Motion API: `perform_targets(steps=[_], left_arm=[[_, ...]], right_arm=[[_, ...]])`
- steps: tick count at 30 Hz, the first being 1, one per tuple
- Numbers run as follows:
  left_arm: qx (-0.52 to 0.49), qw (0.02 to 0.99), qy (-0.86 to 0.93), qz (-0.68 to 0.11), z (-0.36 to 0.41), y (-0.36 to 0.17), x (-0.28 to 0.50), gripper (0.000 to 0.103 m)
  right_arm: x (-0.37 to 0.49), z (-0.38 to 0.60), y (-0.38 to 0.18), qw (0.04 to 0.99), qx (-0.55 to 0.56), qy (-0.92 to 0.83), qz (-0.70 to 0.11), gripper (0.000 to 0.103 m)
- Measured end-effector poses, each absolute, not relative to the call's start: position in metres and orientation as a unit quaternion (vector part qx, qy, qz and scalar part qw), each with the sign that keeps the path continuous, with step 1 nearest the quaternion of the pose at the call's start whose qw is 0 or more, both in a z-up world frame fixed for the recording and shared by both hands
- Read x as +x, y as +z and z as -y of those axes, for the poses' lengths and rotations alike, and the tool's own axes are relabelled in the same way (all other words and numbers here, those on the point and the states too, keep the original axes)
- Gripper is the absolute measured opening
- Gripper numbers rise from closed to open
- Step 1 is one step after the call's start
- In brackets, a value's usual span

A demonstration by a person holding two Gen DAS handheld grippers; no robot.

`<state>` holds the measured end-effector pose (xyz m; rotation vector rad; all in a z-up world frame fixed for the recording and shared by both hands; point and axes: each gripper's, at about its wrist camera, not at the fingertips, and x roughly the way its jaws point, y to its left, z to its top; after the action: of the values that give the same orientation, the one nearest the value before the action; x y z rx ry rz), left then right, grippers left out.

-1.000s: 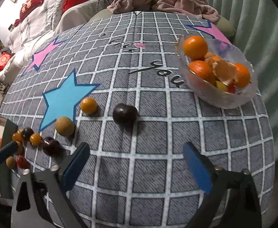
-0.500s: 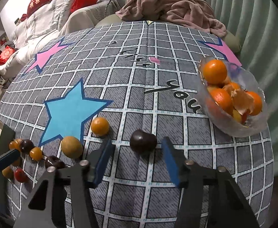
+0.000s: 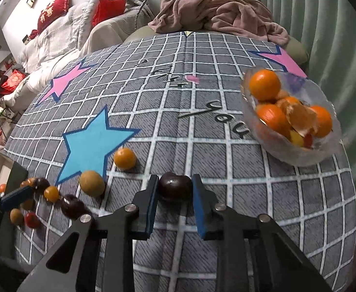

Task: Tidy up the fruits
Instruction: 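Grasp the dark red plum with the left tool while the right tool holds its plum, then carry both dark plums with both tools over the tray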

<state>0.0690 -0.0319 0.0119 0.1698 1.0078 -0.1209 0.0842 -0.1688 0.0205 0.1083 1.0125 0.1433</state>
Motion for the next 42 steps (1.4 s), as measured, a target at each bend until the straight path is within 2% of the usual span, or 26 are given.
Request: perform_targets(steps=[3, 10, 11, 12, 16, 17, 20, 23, 24, 31, 40, 41, 42], left_arm=[[0.090, 0.872, -0.057, -0.477, 0.035, 0.012, 0.069, 0.092], [0.119, 0.875, -0.062, -0.466, 0.052, 0.013, 0.072, 0.090], [0.125, 0.876, -0.060, -0.462, 0.053, 0.013, 0.072, 0.081], [0.137, 0.877, -0.056, -0.458, 0.055, 0.013, 0.072, 0.078], [0.151, 0.873, -0.062, -0.460, 0.061, 0.013, 0.073, 0.075], [0.157, 0.870, -0.064, -0.462, 0.063, 0.011, 0.073, 0.064], [0.165, 0.872, -0.066, -0.457, 0.067, 0.008, 0.072, 0.061], [0.184, 0.873, -0.067, -0.447, 0.070, 0.007, 0.069, 0.035], [0.176, 0.873, -0.075, -0.449, 0.069, 0.008, 0.068, 0.030], [0.039, 0.873, -0.113, -0.472, 0.030, 0.020, 0.070, 0.028], [0.053, 0.881, -0.108, -0.457, 0.032, 0.021, 0.061, 0.029], [0.060, 0.882, -0.106, -0.456, 0.034, 0.021, 0.061, 0.035], [0.074, 0.882, -0.099, -0.454, 0.037, 0.020, 0.061, 0.053]], right_arm=[[0.076, 0.176, 0.020, 0.869, 0.063, 0.069, -0.485, 0.029], [0.061, 0.183, 0.023, 0.867, 0.071, 0.077, -0.488, 0.029], [0.059, 0.183, 0.024, 0.867, 0.071, 0.078, -0.487, 0.029], [0.057, 0.184, 0.025, 0.867, 0.072, 0.079, -0.487, 0.029], [0.050, 0.187, 0.027, 0.866, 0.082, 0.081, -0.487, 0.029], [0.048, 0.187, 0.028, 0.866, 0.085, 0.081, -0.486, 0.029], [0.044, 0.188, 0.030, 0.867, 0.087, 0.083, -0.484, 0.029], [0.040, 0.190, 0.032, 0.867, 0.094, 0.084, -0.483, 0.029], [0.038, 0.190, 0.033, 0.866, 0.098, 0.085, -0.482, 0.029], [0.023, 0.192, 0.040, 0.869, 0.106, 0.092, -0.475, 0.029], [0.017, 0.193, 0.039, 0.866, 0.113, 0.097, -0.477, 0.029], [0.017, 0.193, 0.039, 0.866, 0.113, 0.097, -0.477, 0.029], [0.016, 0.193, 0.039, 0.866, 0.113, 0.097, -0.477, 0.029]])
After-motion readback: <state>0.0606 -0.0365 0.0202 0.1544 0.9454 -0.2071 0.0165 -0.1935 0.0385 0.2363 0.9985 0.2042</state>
